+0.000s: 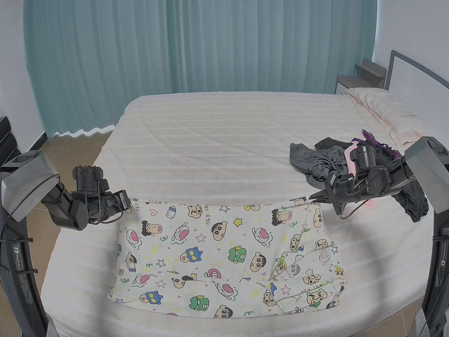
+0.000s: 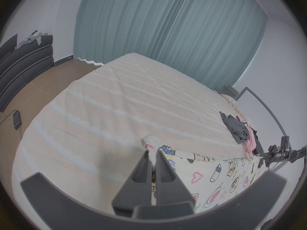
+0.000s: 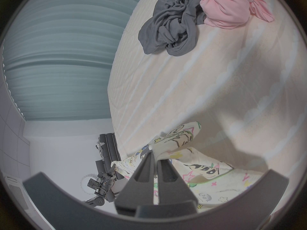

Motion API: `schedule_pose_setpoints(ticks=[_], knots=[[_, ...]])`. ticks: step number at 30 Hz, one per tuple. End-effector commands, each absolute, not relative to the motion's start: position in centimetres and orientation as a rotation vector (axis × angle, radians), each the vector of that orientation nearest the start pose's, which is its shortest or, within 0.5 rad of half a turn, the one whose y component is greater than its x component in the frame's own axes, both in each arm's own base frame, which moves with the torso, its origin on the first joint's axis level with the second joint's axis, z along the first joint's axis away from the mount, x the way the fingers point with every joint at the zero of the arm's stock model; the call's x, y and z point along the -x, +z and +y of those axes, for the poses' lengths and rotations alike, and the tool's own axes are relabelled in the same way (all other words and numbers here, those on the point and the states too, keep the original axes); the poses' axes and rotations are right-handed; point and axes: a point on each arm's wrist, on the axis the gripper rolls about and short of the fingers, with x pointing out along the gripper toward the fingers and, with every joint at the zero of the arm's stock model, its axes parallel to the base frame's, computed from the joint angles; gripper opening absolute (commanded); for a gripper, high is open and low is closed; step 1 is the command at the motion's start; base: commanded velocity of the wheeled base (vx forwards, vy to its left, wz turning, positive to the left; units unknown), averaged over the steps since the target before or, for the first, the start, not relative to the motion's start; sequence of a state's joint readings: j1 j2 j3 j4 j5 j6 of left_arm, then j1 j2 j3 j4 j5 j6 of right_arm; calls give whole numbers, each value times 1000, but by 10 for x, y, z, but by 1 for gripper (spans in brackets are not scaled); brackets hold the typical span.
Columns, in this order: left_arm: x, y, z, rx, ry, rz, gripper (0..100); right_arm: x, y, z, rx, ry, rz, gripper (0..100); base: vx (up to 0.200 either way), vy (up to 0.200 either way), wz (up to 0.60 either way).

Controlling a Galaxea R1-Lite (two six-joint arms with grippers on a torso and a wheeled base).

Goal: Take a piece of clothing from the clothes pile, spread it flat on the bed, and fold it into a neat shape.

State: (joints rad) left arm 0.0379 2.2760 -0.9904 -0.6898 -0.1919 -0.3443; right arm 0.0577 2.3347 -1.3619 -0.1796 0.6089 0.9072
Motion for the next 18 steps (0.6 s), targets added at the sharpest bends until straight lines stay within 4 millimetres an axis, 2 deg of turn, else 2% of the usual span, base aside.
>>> schedule_pose_setpoints(ticks=[1,2,4,8,9,11,12,17,18], knots=[[-394,23,11,402,-45,629,0,-425,53,38,-1028,246,1023,0,0,0,0],[-394,23,11,402,-45,629,0,-425,53,38,-1028,246,1023,0,0,0,0],[-378,34,10,404,-56,634,0,-402,60,38,-978,265,1043,0,0,0,0],[-370,39,11,404,-55,635,0,-383,64,39,-949,274,1062,0,0,0,0],[-363,41,11,404,-52,644,0,-370,64,42,-923,284,1084,0,0,0,0],[-360,41,11,404,-52,648,0,-366,63,42,-917,285,1091,0,0,0,0],[-353,41,10,401,-53,662,0,-354,58,42,-897,284,1119,0,0,0,0],[-339,36,10,357,-61,700,0,-336,45,45,-837,284,1172,0,0,0,0],[-331,32,10,338,-64,728,0,-328,41,44,-815,291,1190,0,0,0,0]])
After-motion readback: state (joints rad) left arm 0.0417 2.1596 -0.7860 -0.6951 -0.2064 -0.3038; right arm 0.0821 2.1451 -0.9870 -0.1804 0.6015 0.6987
